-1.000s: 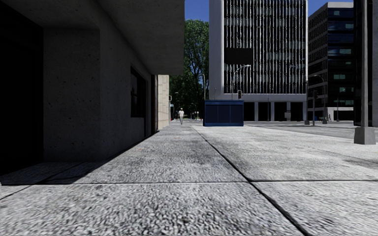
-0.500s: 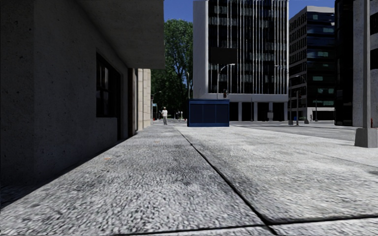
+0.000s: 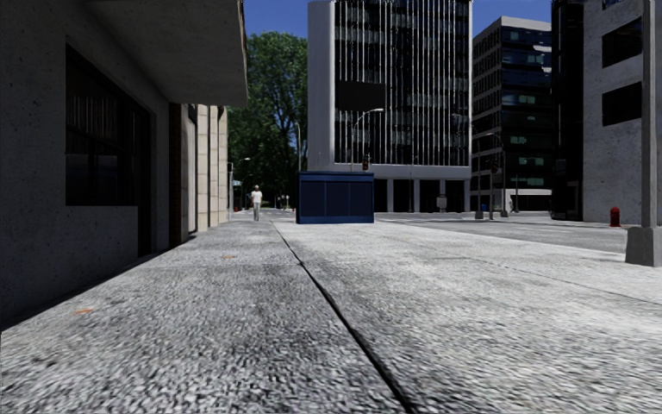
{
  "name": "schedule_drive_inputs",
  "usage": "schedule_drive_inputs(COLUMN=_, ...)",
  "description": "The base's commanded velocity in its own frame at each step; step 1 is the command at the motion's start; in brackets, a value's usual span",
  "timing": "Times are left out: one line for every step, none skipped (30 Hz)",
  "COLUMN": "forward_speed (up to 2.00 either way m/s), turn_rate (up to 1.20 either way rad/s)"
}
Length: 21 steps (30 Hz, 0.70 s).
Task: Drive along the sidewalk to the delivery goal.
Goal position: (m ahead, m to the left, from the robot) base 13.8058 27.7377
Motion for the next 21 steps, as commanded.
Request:
schedule_drive_inputs(forward_speed=2.0, turn_rate=-0.31)
schedule_drive_inputs(forward_speed=2.0, turn_rate=-0.31)
schedule_drive_inputs(forward_speed=2.0, turn_rate=-0.31)
schedule_drive_inputs(forward_speed=2.0, turn_rate=-0.31)
schedule_drive_inputs(forward_speed=2.0, turn_rate=-0.31)
schedule_drive_inputs(forward_speed=2.0, turn_rate=-0.31)
schedule_drive_inputs(forward_speed=2.0, turn_rate=-0.31)
schedule_drive_inputs(forward_speed=2.0, turn_rate=-0.31)
schedule_drive_inputs(forward_speed=2.0, turn_rate=-0.31)
schedule_drive_inputs(forward_speed=2.0, turn_rate=-0.31)
schedule_drive_inputs(forward_speed=2.0, turn_rate=-0.31)
schedule_drive_inputs(forward_speed=2.0, turn_rate=-0.31)
schedule_drive_inputs(forward_speed=2.0, turn_rate=-0.31)
schedule_drive_inputs(forward_speed=2.0, turn_rate=-0.31)
schedule_drive_inputs(forward_speed=2.0, turn_rate=-0.31)
schedule_drive_inputs(forward_speed=2.0, turn_rate=-0.31)
schedule_drive_inputs(forward_speed=2.0, turn_rate=-0.31)
schedule_drive_inputs(forward_speed=2.0, turn_rate=-0.31)
schedule_drive_inputs(forward_speed=2.0, turn_rate=-0.31)
schedule_drive_inputs(forward_speed=2.0, turn_rate=-0.31)
schedule_drive_inputs(forward_speed=2.0, turn_rate=-0.31)
